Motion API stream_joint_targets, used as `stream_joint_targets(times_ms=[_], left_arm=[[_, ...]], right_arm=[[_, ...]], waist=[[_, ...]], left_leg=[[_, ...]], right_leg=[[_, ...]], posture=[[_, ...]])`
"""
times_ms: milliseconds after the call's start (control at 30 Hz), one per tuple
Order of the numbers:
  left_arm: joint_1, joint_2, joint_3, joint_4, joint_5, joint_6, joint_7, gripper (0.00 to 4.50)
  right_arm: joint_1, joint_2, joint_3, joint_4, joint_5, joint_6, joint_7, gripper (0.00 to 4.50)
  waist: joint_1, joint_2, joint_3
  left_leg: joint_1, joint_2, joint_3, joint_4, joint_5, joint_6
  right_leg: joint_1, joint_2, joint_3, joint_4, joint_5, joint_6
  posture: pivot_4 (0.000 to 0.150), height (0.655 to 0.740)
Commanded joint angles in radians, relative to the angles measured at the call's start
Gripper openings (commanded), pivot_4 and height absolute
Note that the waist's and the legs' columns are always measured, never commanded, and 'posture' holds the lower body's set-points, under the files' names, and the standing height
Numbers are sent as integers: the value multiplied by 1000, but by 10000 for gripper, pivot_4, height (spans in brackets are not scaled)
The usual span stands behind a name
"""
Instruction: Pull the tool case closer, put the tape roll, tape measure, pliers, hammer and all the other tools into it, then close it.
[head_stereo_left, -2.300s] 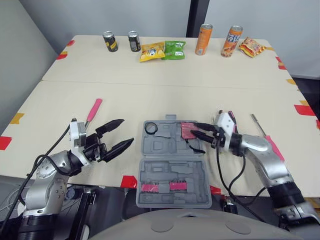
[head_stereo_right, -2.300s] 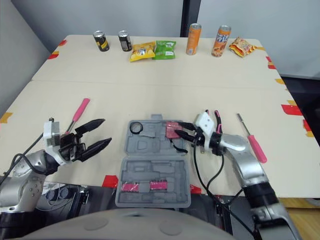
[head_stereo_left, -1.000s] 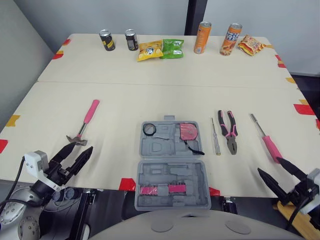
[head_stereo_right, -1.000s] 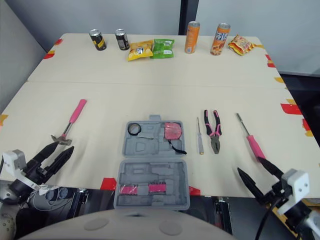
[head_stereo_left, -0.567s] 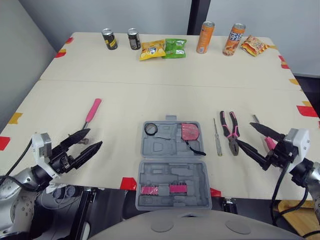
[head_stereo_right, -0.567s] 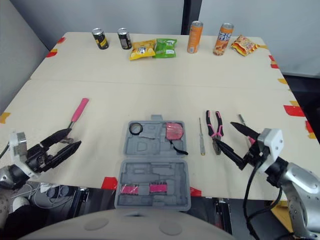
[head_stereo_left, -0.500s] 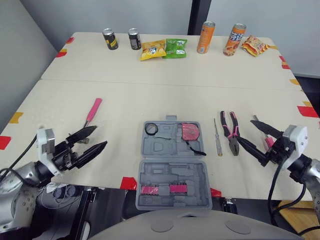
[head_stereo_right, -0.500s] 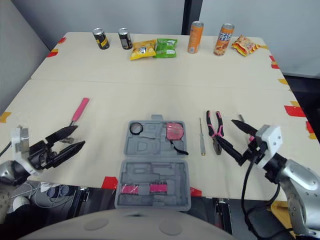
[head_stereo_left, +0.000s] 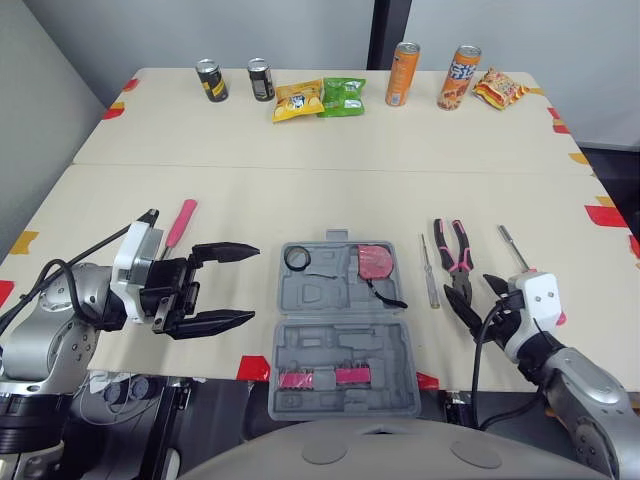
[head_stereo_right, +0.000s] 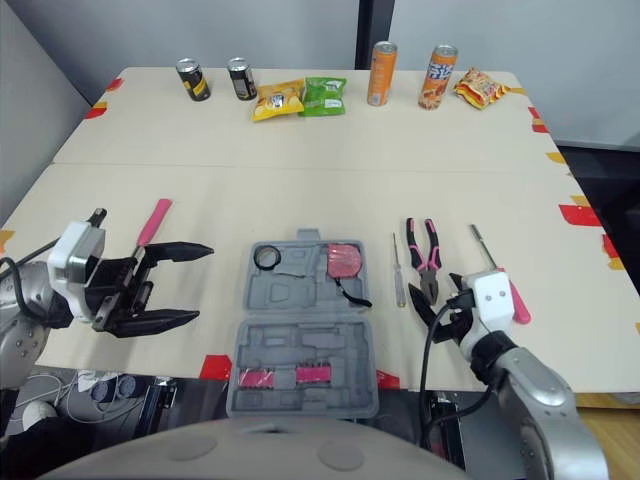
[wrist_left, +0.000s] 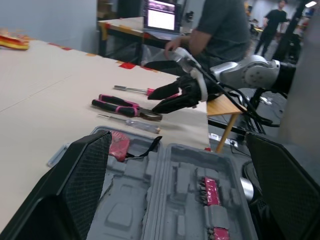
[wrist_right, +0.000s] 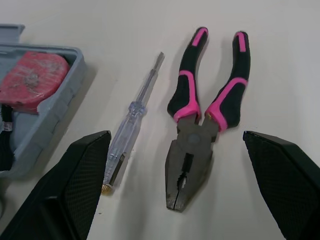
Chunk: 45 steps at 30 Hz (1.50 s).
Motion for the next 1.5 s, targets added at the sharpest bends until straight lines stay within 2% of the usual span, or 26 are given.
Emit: stream_joint_targets(times_ms=[33, 433, 500, 767, 800, 1000, 1233, 1367, 1500], left_arm=[[-23, 8, -11, 9, 6, -9, -25, 45000], [-10, -11, -14, -17, 13, -17, -6, 45000], [0, -14, -13, -28, 12, -19, -1, 45000], [7, -24, -13, -53, 2, -18, 21, 45000], [4, -26, -14, -55, 1, -17, 24, 45000], [-5, -42, -23, -69, -8, -12, 38, 45000], [-1, -89, -26, -99, -33, 7, 88, 45000], [3, -119, -10, -110, -61, 30, 146, 45000], [-3, -136, 22, -114, -114, 71, 217, 45000]], right_arm=[[-34, 47, 29, -14, -55, -13, -85, 44651], [-93, 160, 101, 155, -193, -86, -200, 44651], [-96, 168, 101, 170, -201, -97, -207, 39439], [-91, 162, 107, 196, -205, -125, -193, 12484], [-91, 159, 109, 198, -208, -129, -190, 10132], [-98, 133, 77, 191, -196, -152, -161, 10177], [-107, 21, -17, 101, -93, -154, -26, 10177], [-134, -105, -88, 26, 8, -137, 110, 10177], [-208, -282, -143, -59, 160, -22, 264, 10177]], waist=[[-2, 0, 0], [-3, 0, 0], [-3, 0, 0], [-4, -1, -1], [-4, -1, -1], [-4, -1, -1], [-2, 1, 0], [-5, 1, 0], [-4, 2, 0]], left_leg=[[0, 0, 0, 0, 0, 0], [0, 0, 0, 0, 0, -1], [0, 0, 0, 0, 0, -1], [0, 0, 0, 1, 0, -2], [0, 0, 0, 1, 0, -2], [0, 0, 0, 1, 0, -2], [-1, 0, 0, 3, 0, -1], [-1, 0, 0, 4, 0, -1], [0, 0, -1, 6, 0, -1]], right_leg=[[0, 0, 0, 0, 0, 0], [0, 0, 0, 0, 0, 0], [0, 0, 0, 1, 0, 0], [0, 0, 0, 2, 0, 0], [0, 0, 0, 2, 0, 0], [0, 0, 0, 2, 0, 0], [0, 0, 0, 2, 0, 0], [0, 0, 0, 4, 0, 0], [0, 0, 1, 7, 0, 0]], posture=[[1500, 7400], [1500, 7400], [1500, 7400], [1500, 7400], [1500, 7400], [1500, 7400], [1500, 7400], [1500, 7400], [1500, 7400]])
